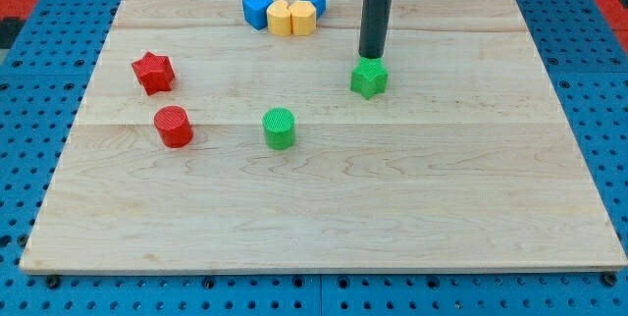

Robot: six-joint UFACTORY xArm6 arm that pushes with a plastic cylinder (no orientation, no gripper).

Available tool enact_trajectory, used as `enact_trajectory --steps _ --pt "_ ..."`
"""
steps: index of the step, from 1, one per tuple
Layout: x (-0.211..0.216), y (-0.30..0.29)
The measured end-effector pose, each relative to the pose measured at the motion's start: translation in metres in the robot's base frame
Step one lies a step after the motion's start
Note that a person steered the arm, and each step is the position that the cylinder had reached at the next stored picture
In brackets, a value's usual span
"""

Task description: Move the green blocks and red circle towards the bottom left

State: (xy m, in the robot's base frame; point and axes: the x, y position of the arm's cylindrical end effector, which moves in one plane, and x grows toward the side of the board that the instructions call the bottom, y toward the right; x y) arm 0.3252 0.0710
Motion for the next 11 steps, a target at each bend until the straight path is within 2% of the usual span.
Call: enact_trajectory --steps 8,9,11 --pt "-0.003 0.007" --pt "0.005 0.009" --pt "0.061 -0.007"
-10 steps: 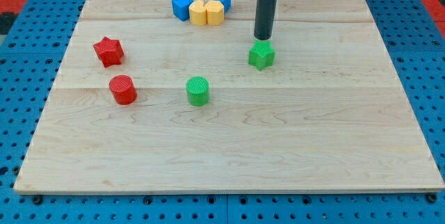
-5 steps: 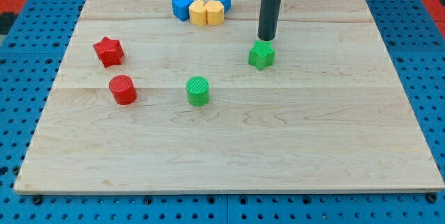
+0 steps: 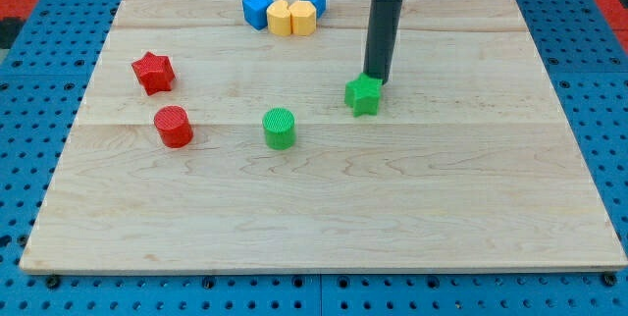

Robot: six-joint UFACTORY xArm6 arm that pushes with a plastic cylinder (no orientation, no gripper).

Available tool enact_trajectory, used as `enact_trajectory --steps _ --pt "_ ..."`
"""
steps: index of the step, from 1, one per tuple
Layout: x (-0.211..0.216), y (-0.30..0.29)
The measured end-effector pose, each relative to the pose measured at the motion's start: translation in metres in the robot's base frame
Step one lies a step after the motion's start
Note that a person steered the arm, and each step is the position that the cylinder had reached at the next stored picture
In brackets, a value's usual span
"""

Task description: Move the green blocks and red circle towards the bottom left

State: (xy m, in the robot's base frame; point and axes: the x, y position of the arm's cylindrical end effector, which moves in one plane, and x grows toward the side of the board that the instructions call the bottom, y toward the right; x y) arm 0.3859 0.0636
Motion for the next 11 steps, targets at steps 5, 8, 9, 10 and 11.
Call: enact_trajectory --steps 5,8,9,10,11 --pt "0.075 -0.209" --pt "0.065 -0.279" --pt "0.104 -0.293" --pt "0.046 -0.285" --pt "0.058 -0.355"
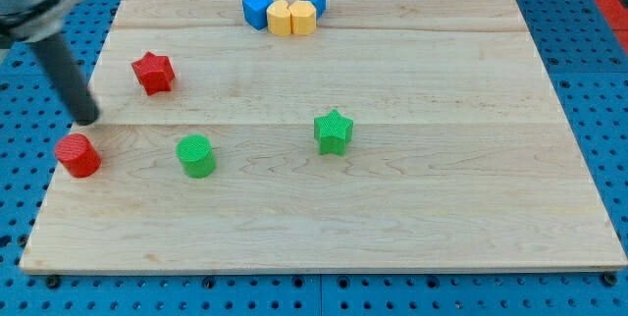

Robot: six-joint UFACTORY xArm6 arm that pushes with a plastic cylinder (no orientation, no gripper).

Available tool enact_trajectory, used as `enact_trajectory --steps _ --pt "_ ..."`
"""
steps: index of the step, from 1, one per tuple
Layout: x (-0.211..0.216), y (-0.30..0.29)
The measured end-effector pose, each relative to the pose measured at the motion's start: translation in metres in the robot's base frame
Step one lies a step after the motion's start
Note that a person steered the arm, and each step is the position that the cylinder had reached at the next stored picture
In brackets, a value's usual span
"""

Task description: Move the green blocks and red circle towards the bottom left

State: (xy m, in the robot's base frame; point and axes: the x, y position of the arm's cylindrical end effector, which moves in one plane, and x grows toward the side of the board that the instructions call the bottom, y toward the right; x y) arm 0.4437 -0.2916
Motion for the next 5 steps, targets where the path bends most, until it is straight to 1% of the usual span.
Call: enact_trajectory --steps 1,2,3,4,5 --pt "0.035 0.016" --pt "0.053 0.086" --pt "-0.003 0.119" --pt "0.015 0.218" --pt "0.047 0.172"
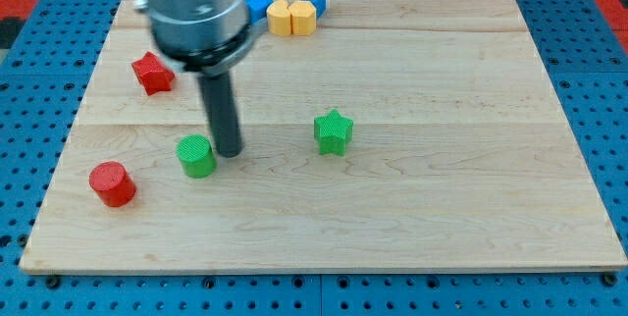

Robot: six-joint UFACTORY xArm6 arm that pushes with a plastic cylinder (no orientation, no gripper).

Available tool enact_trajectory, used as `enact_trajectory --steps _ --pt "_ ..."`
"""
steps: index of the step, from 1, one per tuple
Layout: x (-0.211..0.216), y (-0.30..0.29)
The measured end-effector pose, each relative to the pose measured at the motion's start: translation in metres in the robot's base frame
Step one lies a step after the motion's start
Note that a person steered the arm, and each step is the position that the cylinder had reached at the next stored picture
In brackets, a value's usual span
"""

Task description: Move the green blocks and red circle towards the bottom left

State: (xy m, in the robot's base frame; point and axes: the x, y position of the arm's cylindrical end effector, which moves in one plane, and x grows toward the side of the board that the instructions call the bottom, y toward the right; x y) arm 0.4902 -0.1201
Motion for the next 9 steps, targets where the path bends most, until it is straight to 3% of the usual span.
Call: enact_trajectory --steps 1,2,3,4,5,6,7,8,9 --pt "0.004 -0.032" --pt "0.046 0.049" --pt "0.028 0.178" --pt "-0.051 0.19" --pt "-0.04 0.07" --pt "0.018 0.0" --pt "-0.041 0.044" --pt "-0.06 0.102" --pt "-0.012 0.152"
